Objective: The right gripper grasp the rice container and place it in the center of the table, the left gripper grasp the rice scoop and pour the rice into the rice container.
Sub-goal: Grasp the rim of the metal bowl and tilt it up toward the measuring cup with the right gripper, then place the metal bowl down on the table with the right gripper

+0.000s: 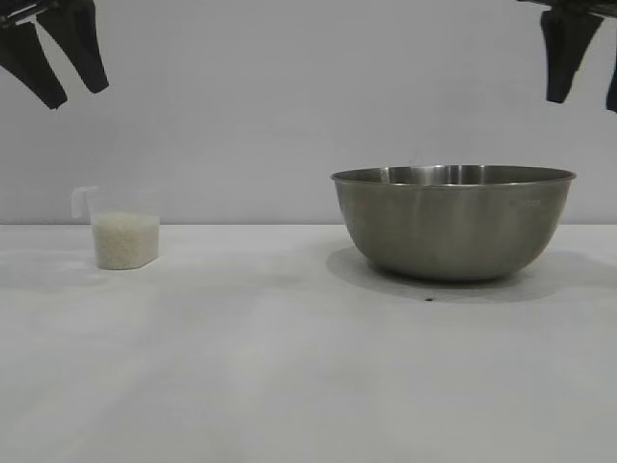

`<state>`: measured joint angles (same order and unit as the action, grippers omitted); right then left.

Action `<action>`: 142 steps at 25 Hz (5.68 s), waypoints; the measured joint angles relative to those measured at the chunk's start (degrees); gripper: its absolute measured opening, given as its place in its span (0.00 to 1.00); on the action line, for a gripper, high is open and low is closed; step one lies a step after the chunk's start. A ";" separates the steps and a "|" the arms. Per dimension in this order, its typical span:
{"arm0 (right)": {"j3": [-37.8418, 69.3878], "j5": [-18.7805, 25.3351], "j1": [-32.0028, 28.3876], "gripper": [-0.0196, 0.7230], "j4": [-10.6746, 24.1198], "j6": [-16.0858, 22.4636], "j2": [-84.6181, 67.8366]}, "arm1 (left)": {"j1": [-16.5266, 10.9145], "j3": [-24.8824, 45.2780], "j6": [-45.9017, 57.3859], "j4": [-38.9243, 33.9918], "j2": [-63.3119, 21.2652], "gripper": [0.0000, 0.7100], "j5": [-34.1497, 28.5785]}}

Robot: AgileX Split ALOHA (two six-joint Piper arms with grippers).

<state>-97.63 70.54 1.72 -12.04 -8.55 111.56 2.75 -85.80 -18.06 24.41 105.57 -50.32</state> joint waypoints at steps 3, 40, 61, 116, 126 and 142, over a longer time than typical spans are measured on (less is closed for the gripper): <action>0.00 0.00 -0.65 0.57 -2.36 -1.21 0.71 | 0.00 0.00 0.00 0.10 0.00 0.44 0.00; 2.45 -8.27 -0.73 0.03 -11.93 -2.79 13.62 | 0.00 0.00 0.26 1.75 0.00 0.44 1.48; 2.57 -5.01 2.80 0.03 -15.34 -8.56 13.71 | 0.00 0.00 0.35 2.01 0.00 0.44 1.48; 2.57 -8.65 14.36 0.30 -11.79 -5.02 12.63 | 0.00 0.00 0.35 4.50 0.00 0.44 2.30; 2.57 -8.32 14.26 0.64 -8.25 -2.84 12.32 | 0.00 0.00 0.35 4.50 0.00 0.44 2.30; 2.57 -7.48 14.31 0.67 1.71 1.32 2.83 | 0.00 0.00 0.35 4.50 0.00 0.44 2.30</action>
<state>-95.06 63.06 16.03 -10.33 -7.23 114.39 2.75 -85.80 -17.71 28.92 105.57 -48.02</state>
